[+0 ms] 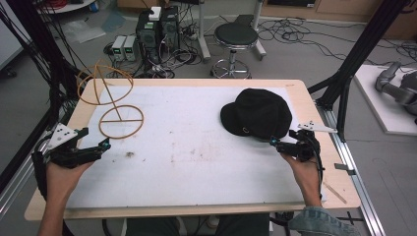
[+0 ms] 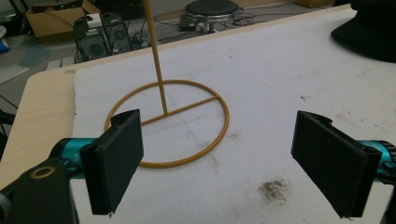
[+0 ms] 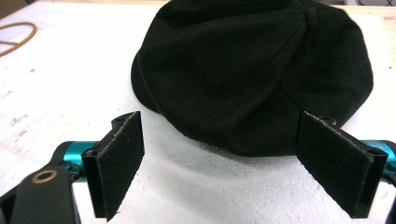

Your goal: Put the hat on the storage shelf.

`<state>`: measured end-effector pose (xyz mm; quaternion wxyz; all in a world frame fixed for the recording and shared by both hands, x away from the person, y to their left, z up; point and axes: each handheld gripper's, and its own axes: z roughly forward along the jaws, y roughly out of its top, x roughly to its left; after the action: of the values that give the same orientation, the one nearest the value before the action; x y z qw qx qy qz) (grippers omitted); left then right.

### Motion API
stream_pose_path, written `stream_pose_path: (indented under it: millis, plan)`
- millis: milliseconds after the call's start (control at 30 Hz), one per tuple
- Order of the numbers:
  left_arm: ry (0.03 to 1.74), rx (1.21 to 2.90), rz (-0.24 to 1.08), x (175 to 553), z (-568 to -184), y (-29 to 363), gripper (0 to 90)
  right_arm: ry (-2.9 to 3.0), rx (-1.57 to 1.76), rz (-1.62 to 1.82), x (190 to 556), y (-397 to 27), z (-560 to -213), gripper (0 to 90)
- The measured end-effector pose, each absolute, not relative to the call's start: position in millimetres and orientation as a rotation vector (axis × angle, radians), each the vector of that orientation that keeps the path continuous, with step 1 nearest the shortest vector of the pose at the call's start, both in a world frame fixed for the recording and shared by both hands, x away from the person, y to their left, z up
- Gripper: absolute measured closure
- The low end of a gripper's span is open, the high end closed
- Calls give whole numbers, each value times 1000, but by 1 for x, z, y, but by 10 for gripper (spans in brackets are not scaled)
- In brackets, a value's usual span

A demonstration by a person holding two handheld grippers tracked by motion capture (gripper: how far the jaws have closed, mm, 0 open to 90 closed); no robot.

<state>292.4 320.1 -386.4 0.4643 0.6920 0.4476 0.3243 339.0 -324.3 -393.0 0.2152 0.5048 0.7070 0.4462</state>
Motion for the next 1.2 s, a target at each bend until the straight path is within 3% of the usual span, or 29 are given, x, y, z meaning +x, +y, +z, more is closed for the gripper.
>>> stream_pose_path:
  millis: [367, 1200]
  plan:
    - [1100, 1706, 795, 292, -386, 320, 171, 1936, 1391, 1253, 346, -322, -387, 158]
    - [1101, 1707, 804, 290, -385, 322, 171, 1801, 1424, 1248, 411, -316, -371, 144]
